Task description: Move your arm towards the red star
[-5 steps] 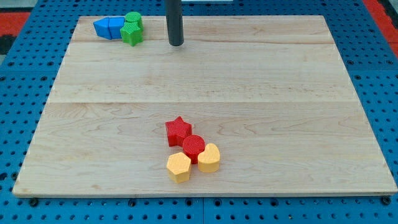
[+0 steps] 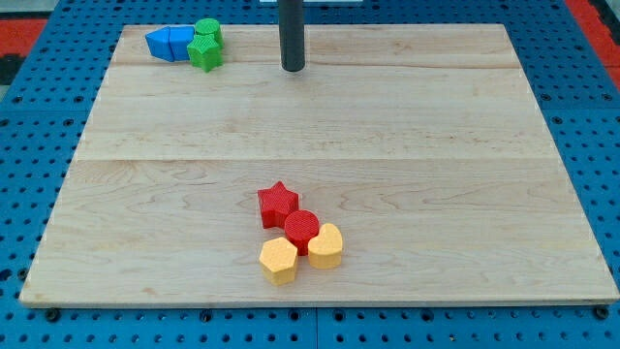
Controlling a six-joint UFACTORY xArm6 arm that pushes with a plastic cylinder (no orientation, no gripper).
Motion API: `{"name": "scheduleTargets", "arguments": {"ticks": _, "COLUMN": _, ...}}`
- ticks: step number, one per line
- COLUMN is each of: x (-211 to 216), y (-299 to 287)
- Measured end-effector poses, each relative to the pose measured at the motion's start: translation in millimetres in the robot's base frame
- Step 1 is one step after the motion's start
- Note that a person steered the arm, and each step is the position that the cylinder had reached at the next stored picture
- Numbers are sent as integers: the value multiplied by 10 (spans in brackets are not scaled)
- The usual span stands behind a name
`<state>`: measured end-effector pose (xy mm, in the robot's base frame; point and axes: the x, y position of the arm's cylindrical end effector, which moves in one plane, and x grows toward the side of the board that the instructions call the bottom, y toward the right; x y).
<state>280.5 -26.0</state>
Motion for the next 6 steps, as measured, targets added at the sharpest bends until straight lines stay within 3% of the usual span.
{"name": "scheduleTargets", "arguments": {"ticks": 4, "x": 1101, "y": -12}}
{"name": "scheduleTargets", "arguments": {"ticks": 6, "x": 1888, "y": -63}}
